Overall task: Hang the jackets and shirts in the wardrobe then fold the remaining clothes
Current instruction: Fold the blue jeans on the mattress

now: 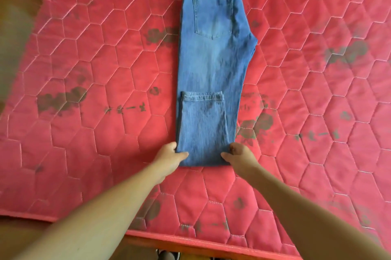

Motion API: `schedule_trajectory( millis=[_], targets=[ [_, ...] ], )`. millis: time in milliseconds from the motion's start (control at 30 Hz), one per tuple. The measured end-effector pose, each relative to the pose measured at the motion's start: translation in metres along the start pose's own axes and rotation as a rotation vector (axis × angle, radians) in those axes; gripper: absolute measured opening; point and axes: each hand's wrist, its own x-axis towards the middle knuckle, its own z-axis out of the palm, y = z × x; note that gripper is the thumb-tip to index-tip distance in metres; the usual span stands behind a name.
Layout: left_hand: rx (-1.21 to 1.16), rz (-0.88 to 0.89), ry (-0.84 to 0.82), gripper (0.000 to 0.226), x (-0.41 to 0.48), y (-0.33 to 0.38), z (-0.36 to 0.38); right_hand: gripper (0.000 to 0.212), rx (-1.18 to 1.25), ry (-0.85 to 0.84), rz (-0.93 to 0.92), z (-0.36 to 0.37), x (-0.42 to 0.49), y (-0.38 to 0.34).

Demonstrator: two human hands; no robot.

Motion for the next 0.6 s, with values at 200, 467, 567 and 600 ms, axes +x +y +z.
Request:
schedule_trajectory(
  millis=[200, 467, 567, 600],
  targets=[
    [0.007, -0.183, -0.156, 0.021, -0.061, -0.064, 0.019, 0.011, -0.025, -0.343, 0.286, 0.027, -0.055, 0.042],
    [-0.107, -0.062, -0.012, 0.013, -0.069, -0.056, 0.026, 0.014, 0.134, -0.162, 0.185, 0.029, -0.06, 0.028],
    [-0.229, 0.029, 0.033, 0.018, -0.075, -0.023, 0.015, 0.028, 0.305, -0.125, 0.083, 0.012, -0.073, -0.006],
    [-0.257, 0.067, 0.049, 0.02, -0.078, -0.009, 0.01, 0.03, 0.357, -0.113, 0.042, 0.004, -0.079, -0.021]
  ],
)
